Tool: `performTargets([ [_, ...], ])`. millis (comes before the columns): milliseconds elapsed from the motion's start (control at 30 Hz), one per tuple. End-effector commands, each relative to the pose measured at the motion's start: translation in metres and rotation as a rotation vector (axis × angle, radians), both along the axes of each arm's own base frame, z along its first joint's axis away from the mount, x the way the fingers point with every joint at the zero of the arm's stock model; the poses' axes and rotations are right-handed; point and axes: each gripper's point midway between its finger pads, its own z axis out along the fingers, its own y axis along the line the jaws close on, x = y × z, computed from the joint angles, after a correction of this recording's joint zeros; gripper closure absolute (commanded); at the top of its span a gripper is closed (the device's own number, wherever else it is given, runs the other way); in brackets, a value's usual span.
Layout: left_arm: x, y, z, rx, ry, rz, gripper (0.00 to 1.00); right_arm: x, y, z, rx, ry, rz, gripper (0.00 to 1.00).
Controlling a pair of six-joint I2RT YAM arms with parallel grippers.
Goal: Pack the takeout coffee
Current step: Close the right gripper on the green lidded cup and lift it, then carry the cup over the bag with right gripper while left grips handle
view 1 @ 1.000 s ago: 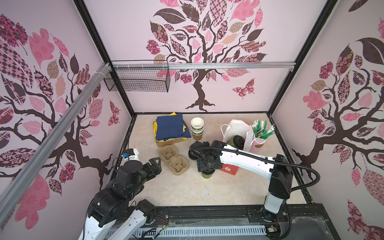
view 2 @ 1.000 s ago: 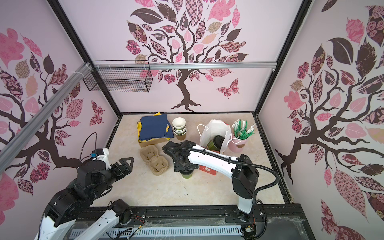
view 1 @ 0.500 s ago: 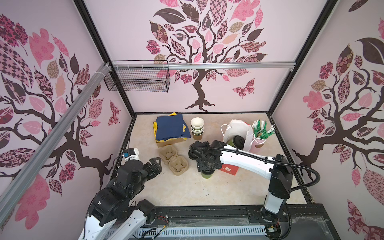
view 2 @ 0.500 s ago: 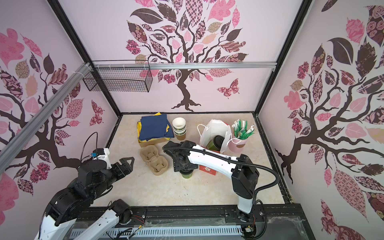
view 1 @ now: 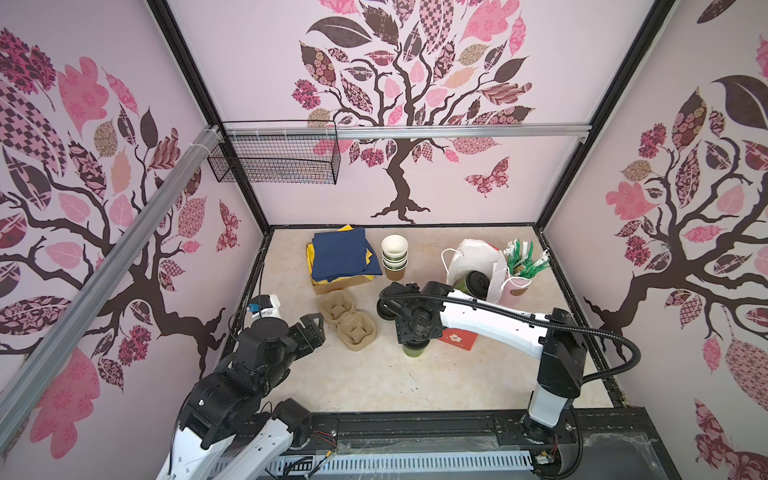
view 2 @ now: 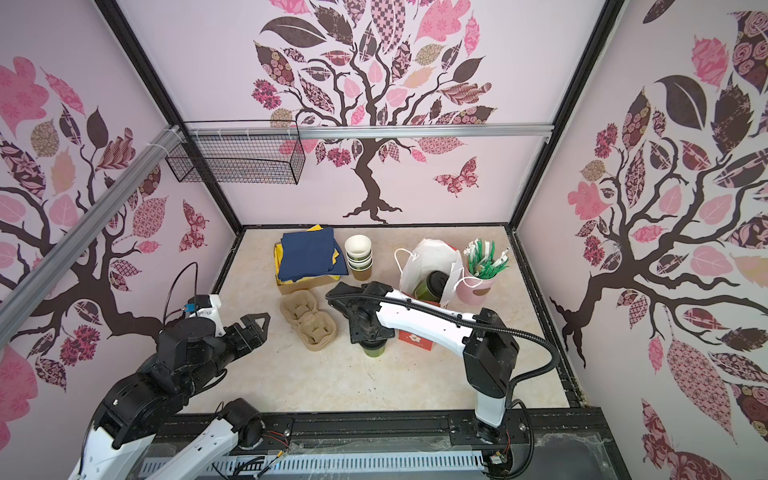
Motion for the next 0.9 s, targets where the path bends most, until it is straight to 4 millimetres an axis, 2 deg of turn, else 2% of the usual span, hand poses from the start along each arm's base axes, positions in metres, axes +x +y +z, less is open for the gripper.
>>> performTargets([
  [0, 0.005, -0.004, 0.008, 0.000, -0.027, -0.013, 0.15, -0.011, -0.017, 0.018, -0.001, 0.018, -0.054, 0.31],
  [367, 0.018, -0.010, 0.015, 0.002, -0.044, -0.013, 0.15, -0.036, -0.027, 0.086, 0.098, -0.023, 0.113, 0.33],
  [633, 0.038, -0.022, 0.024, 0.006, -0.069, -0.026, 0.15, -0.046, -0.035, 0.158, 0.169, -0.094, 0.210, 0.34],
  [867, 0.059, -0.040, 0.034, 0.007, -0.083, -0.059, 0.15, -0.042, -0.046, 0.225, 0.251, -0.235, 0.233, 0.34],
])
